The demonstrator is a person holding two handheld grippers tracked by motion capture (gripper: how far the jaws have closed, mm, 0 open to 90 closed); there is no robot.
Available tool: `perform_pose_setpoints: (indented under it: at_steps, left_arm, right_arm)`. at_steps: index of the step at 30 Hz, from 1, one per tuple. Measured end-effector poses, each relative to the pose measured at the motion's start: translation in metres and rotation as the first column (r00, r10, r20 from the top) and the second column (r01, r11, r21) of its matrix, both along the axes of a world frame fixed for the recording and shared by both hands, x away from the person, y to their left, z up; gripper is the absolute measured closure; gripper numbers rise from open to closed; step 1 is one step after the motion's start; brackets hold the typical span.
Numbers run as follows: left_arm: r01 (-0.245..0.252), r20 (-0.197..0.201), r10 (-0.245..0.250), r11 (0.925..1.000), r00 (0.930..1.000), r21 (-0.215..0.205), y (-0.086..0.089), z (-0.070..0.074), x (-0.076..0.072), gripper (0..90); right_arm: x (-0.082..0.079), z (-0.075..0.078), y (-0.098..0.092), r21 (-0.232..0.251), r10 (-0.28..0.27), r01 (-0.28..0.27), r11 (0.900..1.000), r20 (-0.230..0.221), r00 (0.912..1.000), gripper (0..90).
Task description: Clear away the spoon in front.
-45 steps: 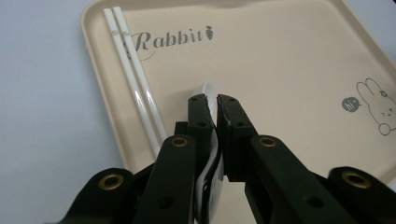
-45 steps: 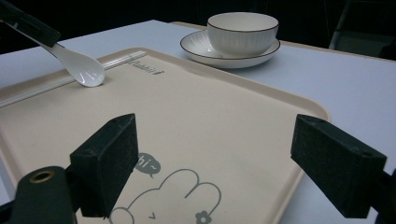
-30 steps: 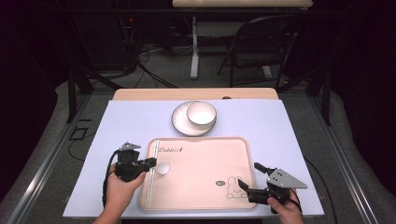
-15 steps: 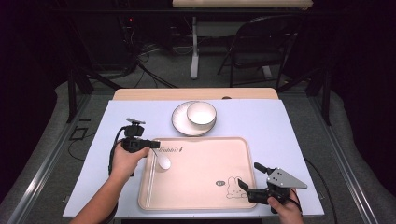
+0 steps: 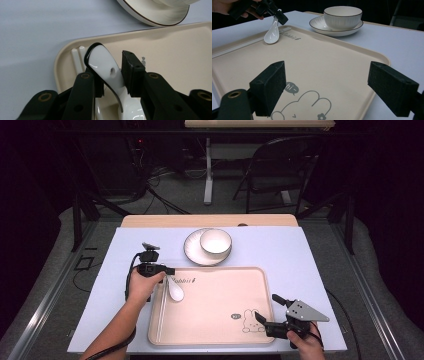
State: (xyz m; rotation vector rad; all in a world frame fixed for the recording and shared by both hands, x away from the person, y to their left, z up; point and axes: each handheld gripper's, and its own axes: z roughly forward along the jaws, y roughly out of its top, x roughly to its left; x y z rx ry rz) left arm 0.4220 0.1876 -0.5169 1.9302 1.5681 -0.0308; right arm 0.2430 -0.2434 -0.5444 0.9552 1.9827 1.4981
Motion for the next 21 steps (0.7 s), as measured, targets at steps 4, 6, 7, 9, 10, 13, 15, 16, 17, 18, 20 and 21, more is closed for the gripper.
perform_pose_setpoints:
  at_steps: [4, 6, 7, 9, 10, 13, 15, 16, 17, 18, 20, 21]
  left_arm:
    - [0.002, 0.011, -0.002, 0.9998, 0.9999, 0.019, -0.004, -0.003, 0.0, 70.1]
    - [0.007, 0.015, -0.008, 0.9994, 0.9999, 0.035, -0.006, -0.003, 0.0, 69.3]
    - [0.005, 0.016, -0.006, 0.9993, 0.9999, 0.037, -0.007, -0.004, 0.0, 68.5]
    - [0.004, 0.021, -0.005, 0.9985, 0.9998, 0.054, -0.009, -0.004, 0.0, 66.7]
    - [0.006, 0.022, -0.007, 0.998, 0.9997, 0.062, -0.01, -0.005, 0.0, 65.4]
    - [0.019, 0.027, -0.022, 0.9955, 0.9994, 0.093, -0.015, -0.007, -0.001, 64.8]
    - [0.018, 0.035, -0.022, 0.9949, 0.9992, 0.1, -0.019, -0.008, -0.001, 63.6]
    - [0.024, 0.036, -0.028, 0.9936, 0.999, 0.11, -0.02, -0.009, -0.001, 63.2]
    - [0.026, 0.04, -0.032, 0.9924, 0.9987, 0.12, -0.021, -0.009, -0.001, 62.8]
    - [0.027, 0.047, -0.033, 0.991, 0.9984, 0.131, -0.023, -0.009, -0.001, 62.1]
    - [0.024, 0.05, -0.032, 0.9883, 0.9982, 0.151, -0.025, -0.01, 0.0, 61.9]
    - [0.02, 0.052, -0.029, 0.9881, 0.9982, 0.152, -0.027, -0.012, 0.001, 61.9]
  right_arm:
    - [0.0, 0.0, 0.0, -0.001, 0.002, -0.002, 1.0, 0.001, 1.0, 14.4]
    - [0.0, 0.0, 0.0, 0.0, 0.002, -0.002, 1.0, 0.0, 1.0, 14.4]
    - [0.0, 0.0, 0.0, 0.0, 0.003, -0.003, 1.0, 0.0, 1.0, 14.4]
    - [0.0, 0.0, 0.0, 0.0, 0.004, -0.004, 1.0, -0.001, 1.0, 14.4]
    - [0.0, 0.0, 0.0, -0.001, 0.005, -0.005, 1.0, -0.001, 1.0, 14.4]
    - [0.0, 0.0, 0.0, -0.002, 0.006, -0.006, 1.0, 0.0, 1.0, 14.4]
    - [-0.001, 0.0, 0.0, -0.002, 0.006, -0.006, 1.0, 0.001, 1.0, 14.4]
    - [-0.001, 0.0, 0.0, -0.002, 0.006, -0.006, 1.0, 0.001, 1.0, 14.4]
    - [-0.001, 0.0, 0.0, -0.002, 0.007, -0.007, 1.0, 0.0, 1.0, 14.4]
    - [-0.001, 0.0, 0.0, -0.002, 0.007, -0.007, 1.0, 0.0, 1.0, 14.4]
    - [-0.001, 0.0, 0.001, -0.002, 0.008, -0.008, 1.0, 0.001, 1.0, 14.4]
    - [-0.001, 0.001, 0.001, -0.002, 0.009, -0.009, 1.0, 0.001, 1.0, 14.4]
